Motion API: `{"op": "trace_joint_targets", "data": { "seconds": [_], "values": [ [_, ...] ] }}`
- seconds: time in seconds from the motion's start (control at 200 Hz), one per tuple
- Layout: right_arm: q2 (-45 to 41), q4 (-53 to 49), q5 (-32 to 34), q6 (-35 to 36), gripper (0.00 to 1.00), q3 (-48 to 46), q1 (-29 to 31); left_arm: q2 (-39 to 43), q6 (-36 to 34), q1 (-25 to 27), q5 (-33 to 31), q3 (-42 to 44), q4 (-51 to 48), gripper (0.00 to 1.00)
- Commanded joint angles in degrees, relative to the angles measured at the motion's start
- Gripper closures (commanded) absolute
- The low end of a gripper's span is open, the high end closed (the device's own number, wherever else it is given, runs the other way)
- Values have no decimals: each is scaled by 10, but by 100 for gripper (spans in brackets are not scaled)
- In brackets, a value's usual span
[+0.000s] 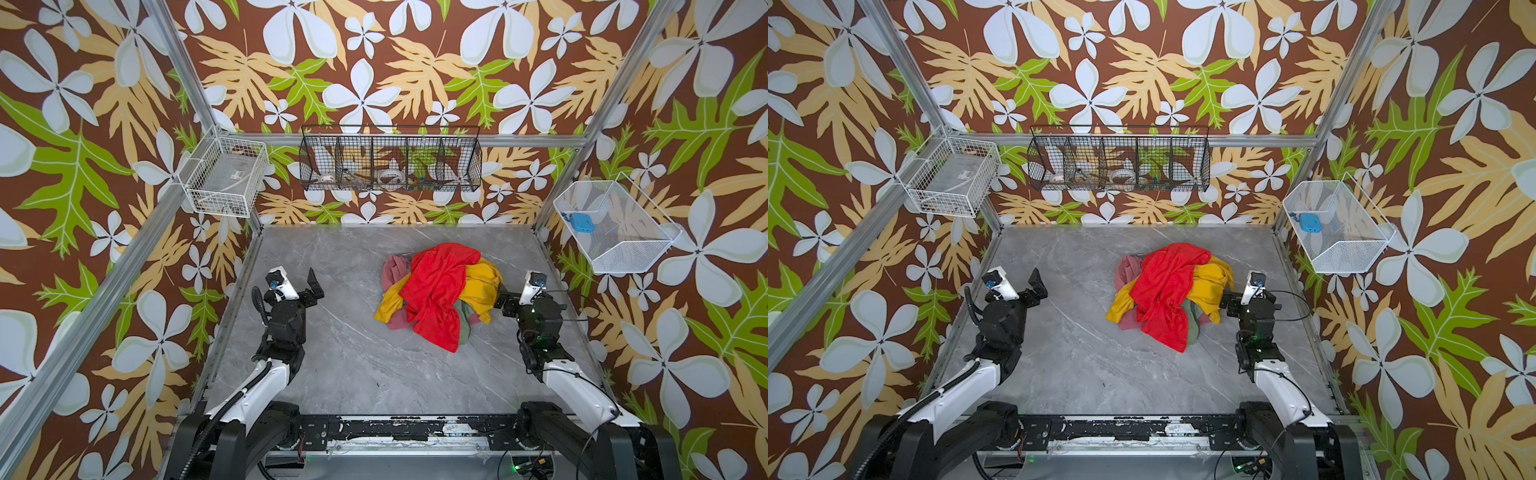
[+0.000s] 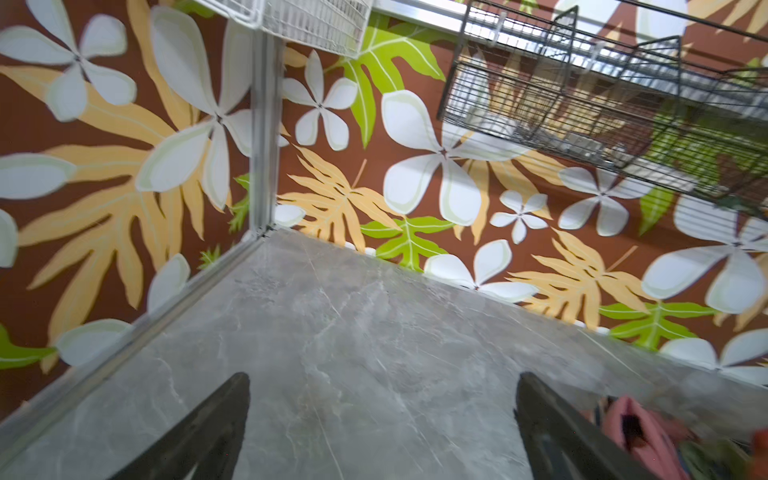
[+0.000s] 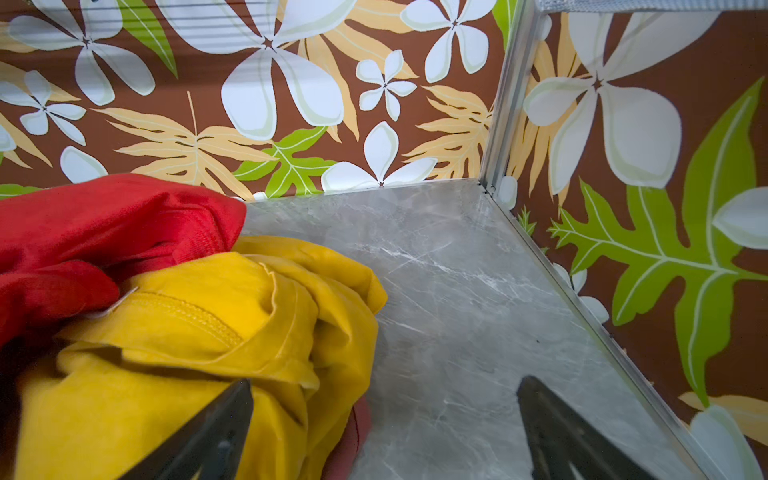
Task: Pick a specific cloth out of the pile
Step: 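Reach the left gripper to the pink sweatshirt while the right gripper presses the red cloth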
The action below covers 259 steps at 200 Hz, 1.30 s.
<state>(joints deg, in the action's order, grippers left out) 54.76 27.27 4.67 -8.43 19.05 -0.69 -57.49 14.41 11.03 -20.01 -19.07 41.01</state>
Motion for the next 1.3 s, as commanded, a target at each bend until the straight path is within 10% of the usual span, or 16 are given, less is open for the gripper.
{"op": "trace_joint_targets", "data": {
  "seconds": [0.0,0.375,0.616,1.291],
  "values": [
    [-38,-85,-18,-37,0,-7,1,12,28,48,-7,-6,-53,0],
    [-123,-113,-139,-99,1,-27,1,-80,14,186,80,-69,-134,1],
    [-125,-81,-229,-135,1,-37,1,-204,6,195,197,-138,-141,12],
    [-158,-78,-258,-153,0,-58,2,-527,32,144,268,-473,-242,17]
  ]
}}
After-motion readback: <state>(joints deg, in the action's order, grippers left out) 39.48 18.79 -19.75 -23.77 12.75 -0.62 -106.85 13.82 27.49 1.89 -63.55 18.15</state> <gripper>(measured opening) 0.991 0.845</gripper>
